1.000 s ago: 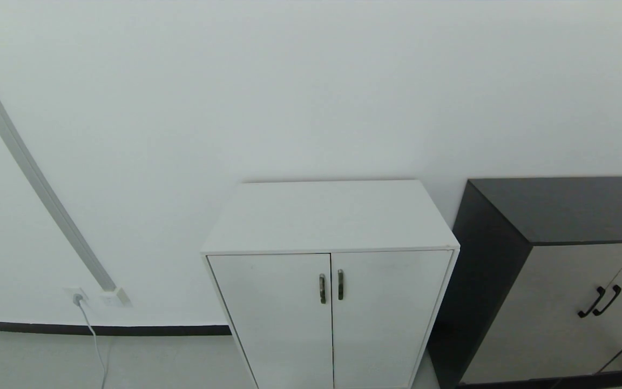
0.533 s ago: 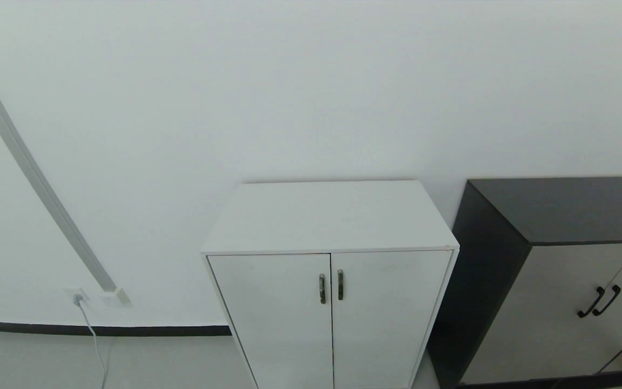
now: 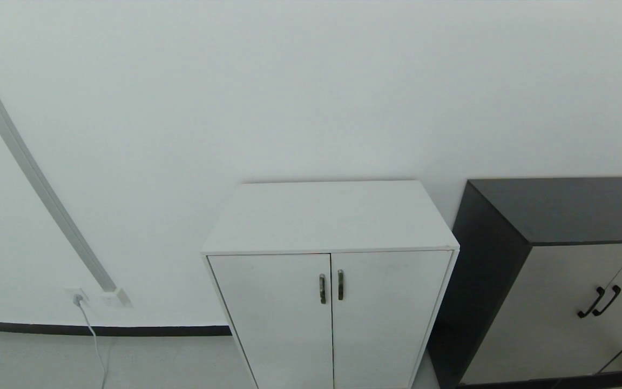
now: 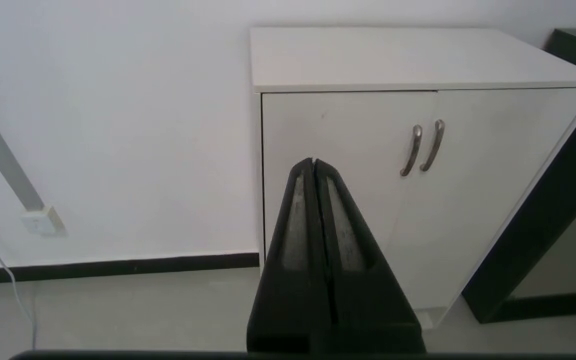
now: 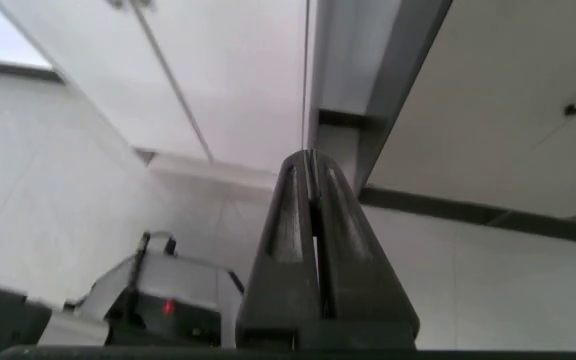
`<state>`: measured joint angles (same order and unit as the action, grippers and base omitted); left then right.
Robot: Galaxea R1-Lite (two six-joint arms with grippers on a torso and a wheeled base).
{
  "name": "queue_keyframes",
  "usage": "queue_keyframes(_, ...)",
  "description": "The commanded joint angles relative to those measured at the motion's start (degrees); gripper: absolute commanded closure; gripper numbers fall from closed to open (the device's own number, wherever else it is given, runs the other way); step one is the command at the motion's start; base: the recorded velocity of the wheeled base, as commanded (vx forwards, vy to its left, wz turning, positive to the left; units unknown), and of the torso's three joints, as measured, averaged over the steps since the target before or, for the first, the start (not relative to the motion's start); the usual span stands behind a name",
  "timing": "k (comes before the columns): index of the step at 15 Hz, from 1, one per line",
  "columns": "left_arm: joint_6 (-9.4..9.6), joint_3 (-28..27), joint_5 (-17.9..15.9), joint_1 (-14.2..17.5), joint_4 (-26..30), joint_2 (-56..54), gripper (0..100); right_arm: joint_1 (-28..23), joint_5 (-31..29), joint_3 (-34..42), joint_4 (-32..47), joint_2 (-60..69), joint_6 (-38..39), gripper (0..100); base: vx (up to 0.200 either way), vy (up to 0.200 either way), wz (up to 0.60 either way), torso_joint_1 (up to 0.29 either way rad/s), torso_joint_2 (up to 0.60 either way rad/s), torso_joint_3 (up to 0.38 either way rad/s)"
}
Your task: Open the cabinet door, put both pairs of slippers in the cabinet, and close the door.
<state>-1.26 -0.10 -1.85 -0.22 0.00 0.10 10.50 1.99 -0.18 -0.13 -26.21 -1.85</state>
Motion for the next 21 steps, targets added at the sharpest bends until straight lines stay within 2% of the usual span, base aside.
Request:
queue_keyframes(1, -0.06, 0.0, 0.0, 0.0, 0.0, 0.0, 100, 2.3, 0.0, 0.1, 0.3, 1.0, 0.4, 100, 0.000, 0.000, 0.00, 0.000, 0.00, 0.000)
queue_keyframes(4, 0.03, 0.0, 0.0, 0.0, 0.0, 0.0, 100, 1.2, -0.4, 0.2, 0.3, 2.6, 0.4, 100, 0.000, 0.000, 0.00, 0.000, 0.00, 0.000)
queue_keyframes(8, -0.06, 0.0, 0.0, 0.0, 0.0, 0.0, 100, -7.7, -0.4, 0.2, 0.2, 5.2, 0.4, 100, 0.000, 0.000, 0.00, 0.000, 0.00, 0.000)
queue_keyframes(11, -0.06, 0.0, 0.0, 0.0, 0.0, 0.0, 100, -12.0, -0.4, 0.2, 0.2, 6.8, 0.4, 100, 0.000, 0.000, 0.00, 0.000, 0.00, 0.000)
queue_keyframes(21, -0.06, 0.0, 0.1, 0.0, 0.0, 0.0, 100, -13.8, -0.4, 0.2, 0.2, 21.4, 0.5, 100, 0.000, 0.000, 0.00, 0.000, 0.00, 0.000)
